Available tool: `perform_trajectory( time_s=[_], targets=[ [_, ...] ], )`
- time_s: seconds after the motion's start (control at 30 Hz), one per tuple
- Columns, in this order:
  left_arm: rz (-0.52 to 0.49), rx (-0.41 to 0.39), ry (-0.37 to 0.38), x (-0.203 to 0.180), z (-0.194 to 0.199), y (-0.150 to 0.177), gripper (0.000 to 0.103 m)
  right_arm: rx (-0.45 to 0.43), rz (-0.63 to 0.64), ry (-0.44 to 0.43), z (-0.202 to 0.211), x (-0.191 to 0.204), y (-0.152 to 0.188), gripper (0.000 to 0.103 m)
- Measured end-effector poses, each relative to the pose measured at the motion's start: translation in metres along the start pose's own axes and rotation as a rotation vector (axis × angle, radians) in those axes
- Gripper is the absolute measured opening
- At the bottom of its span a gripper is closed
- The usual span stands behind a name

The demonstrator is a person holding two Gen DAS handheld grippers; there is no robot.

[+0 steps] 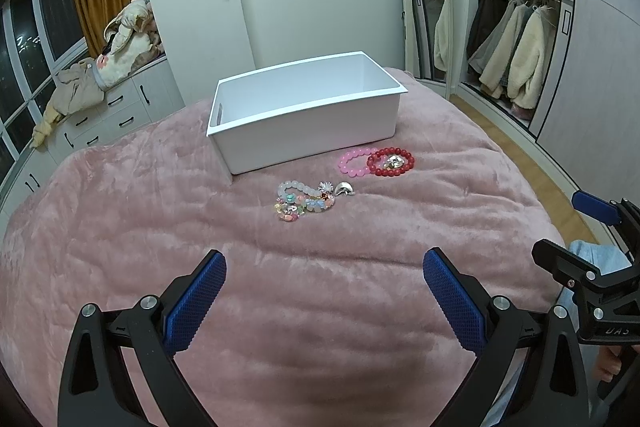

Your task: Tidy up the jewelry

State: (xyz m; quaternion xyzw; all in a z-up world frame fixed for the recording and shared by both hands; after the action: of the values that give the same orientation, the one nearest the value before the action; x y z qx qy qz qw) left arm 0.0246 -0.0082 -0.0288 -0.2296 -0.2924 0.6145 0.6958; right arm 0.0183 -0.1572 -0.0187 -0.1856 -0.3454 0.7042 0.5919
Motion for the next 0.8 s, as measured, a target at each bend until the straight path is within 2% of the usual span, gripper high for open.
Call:
perform_trajectory(
  time_s=[0.8],
  targets=[
    [0.007,0.021,0.021,0.003,-0.011,0.006,0.100,0.015,0.006,0.002,-0.008,0.003,0.004,0.098]
  ],
)
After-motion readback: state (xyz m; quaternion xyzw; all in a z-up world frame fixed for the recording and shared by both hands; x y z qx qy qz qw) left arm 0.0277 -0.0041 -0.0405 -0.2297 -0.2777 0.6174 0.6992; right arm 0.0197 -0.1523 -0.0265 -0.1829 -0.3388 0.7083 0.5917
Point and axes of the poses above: each gripper's, at about its wrist camera, not at the fingertips, and z roughly against the way its jaws point, x to its left, y to its underside, the point moved 5 cm from there along -z, roughly the way its jaws point, and after that the axes turned 2 degrees about -y, right-handed, at the moved point
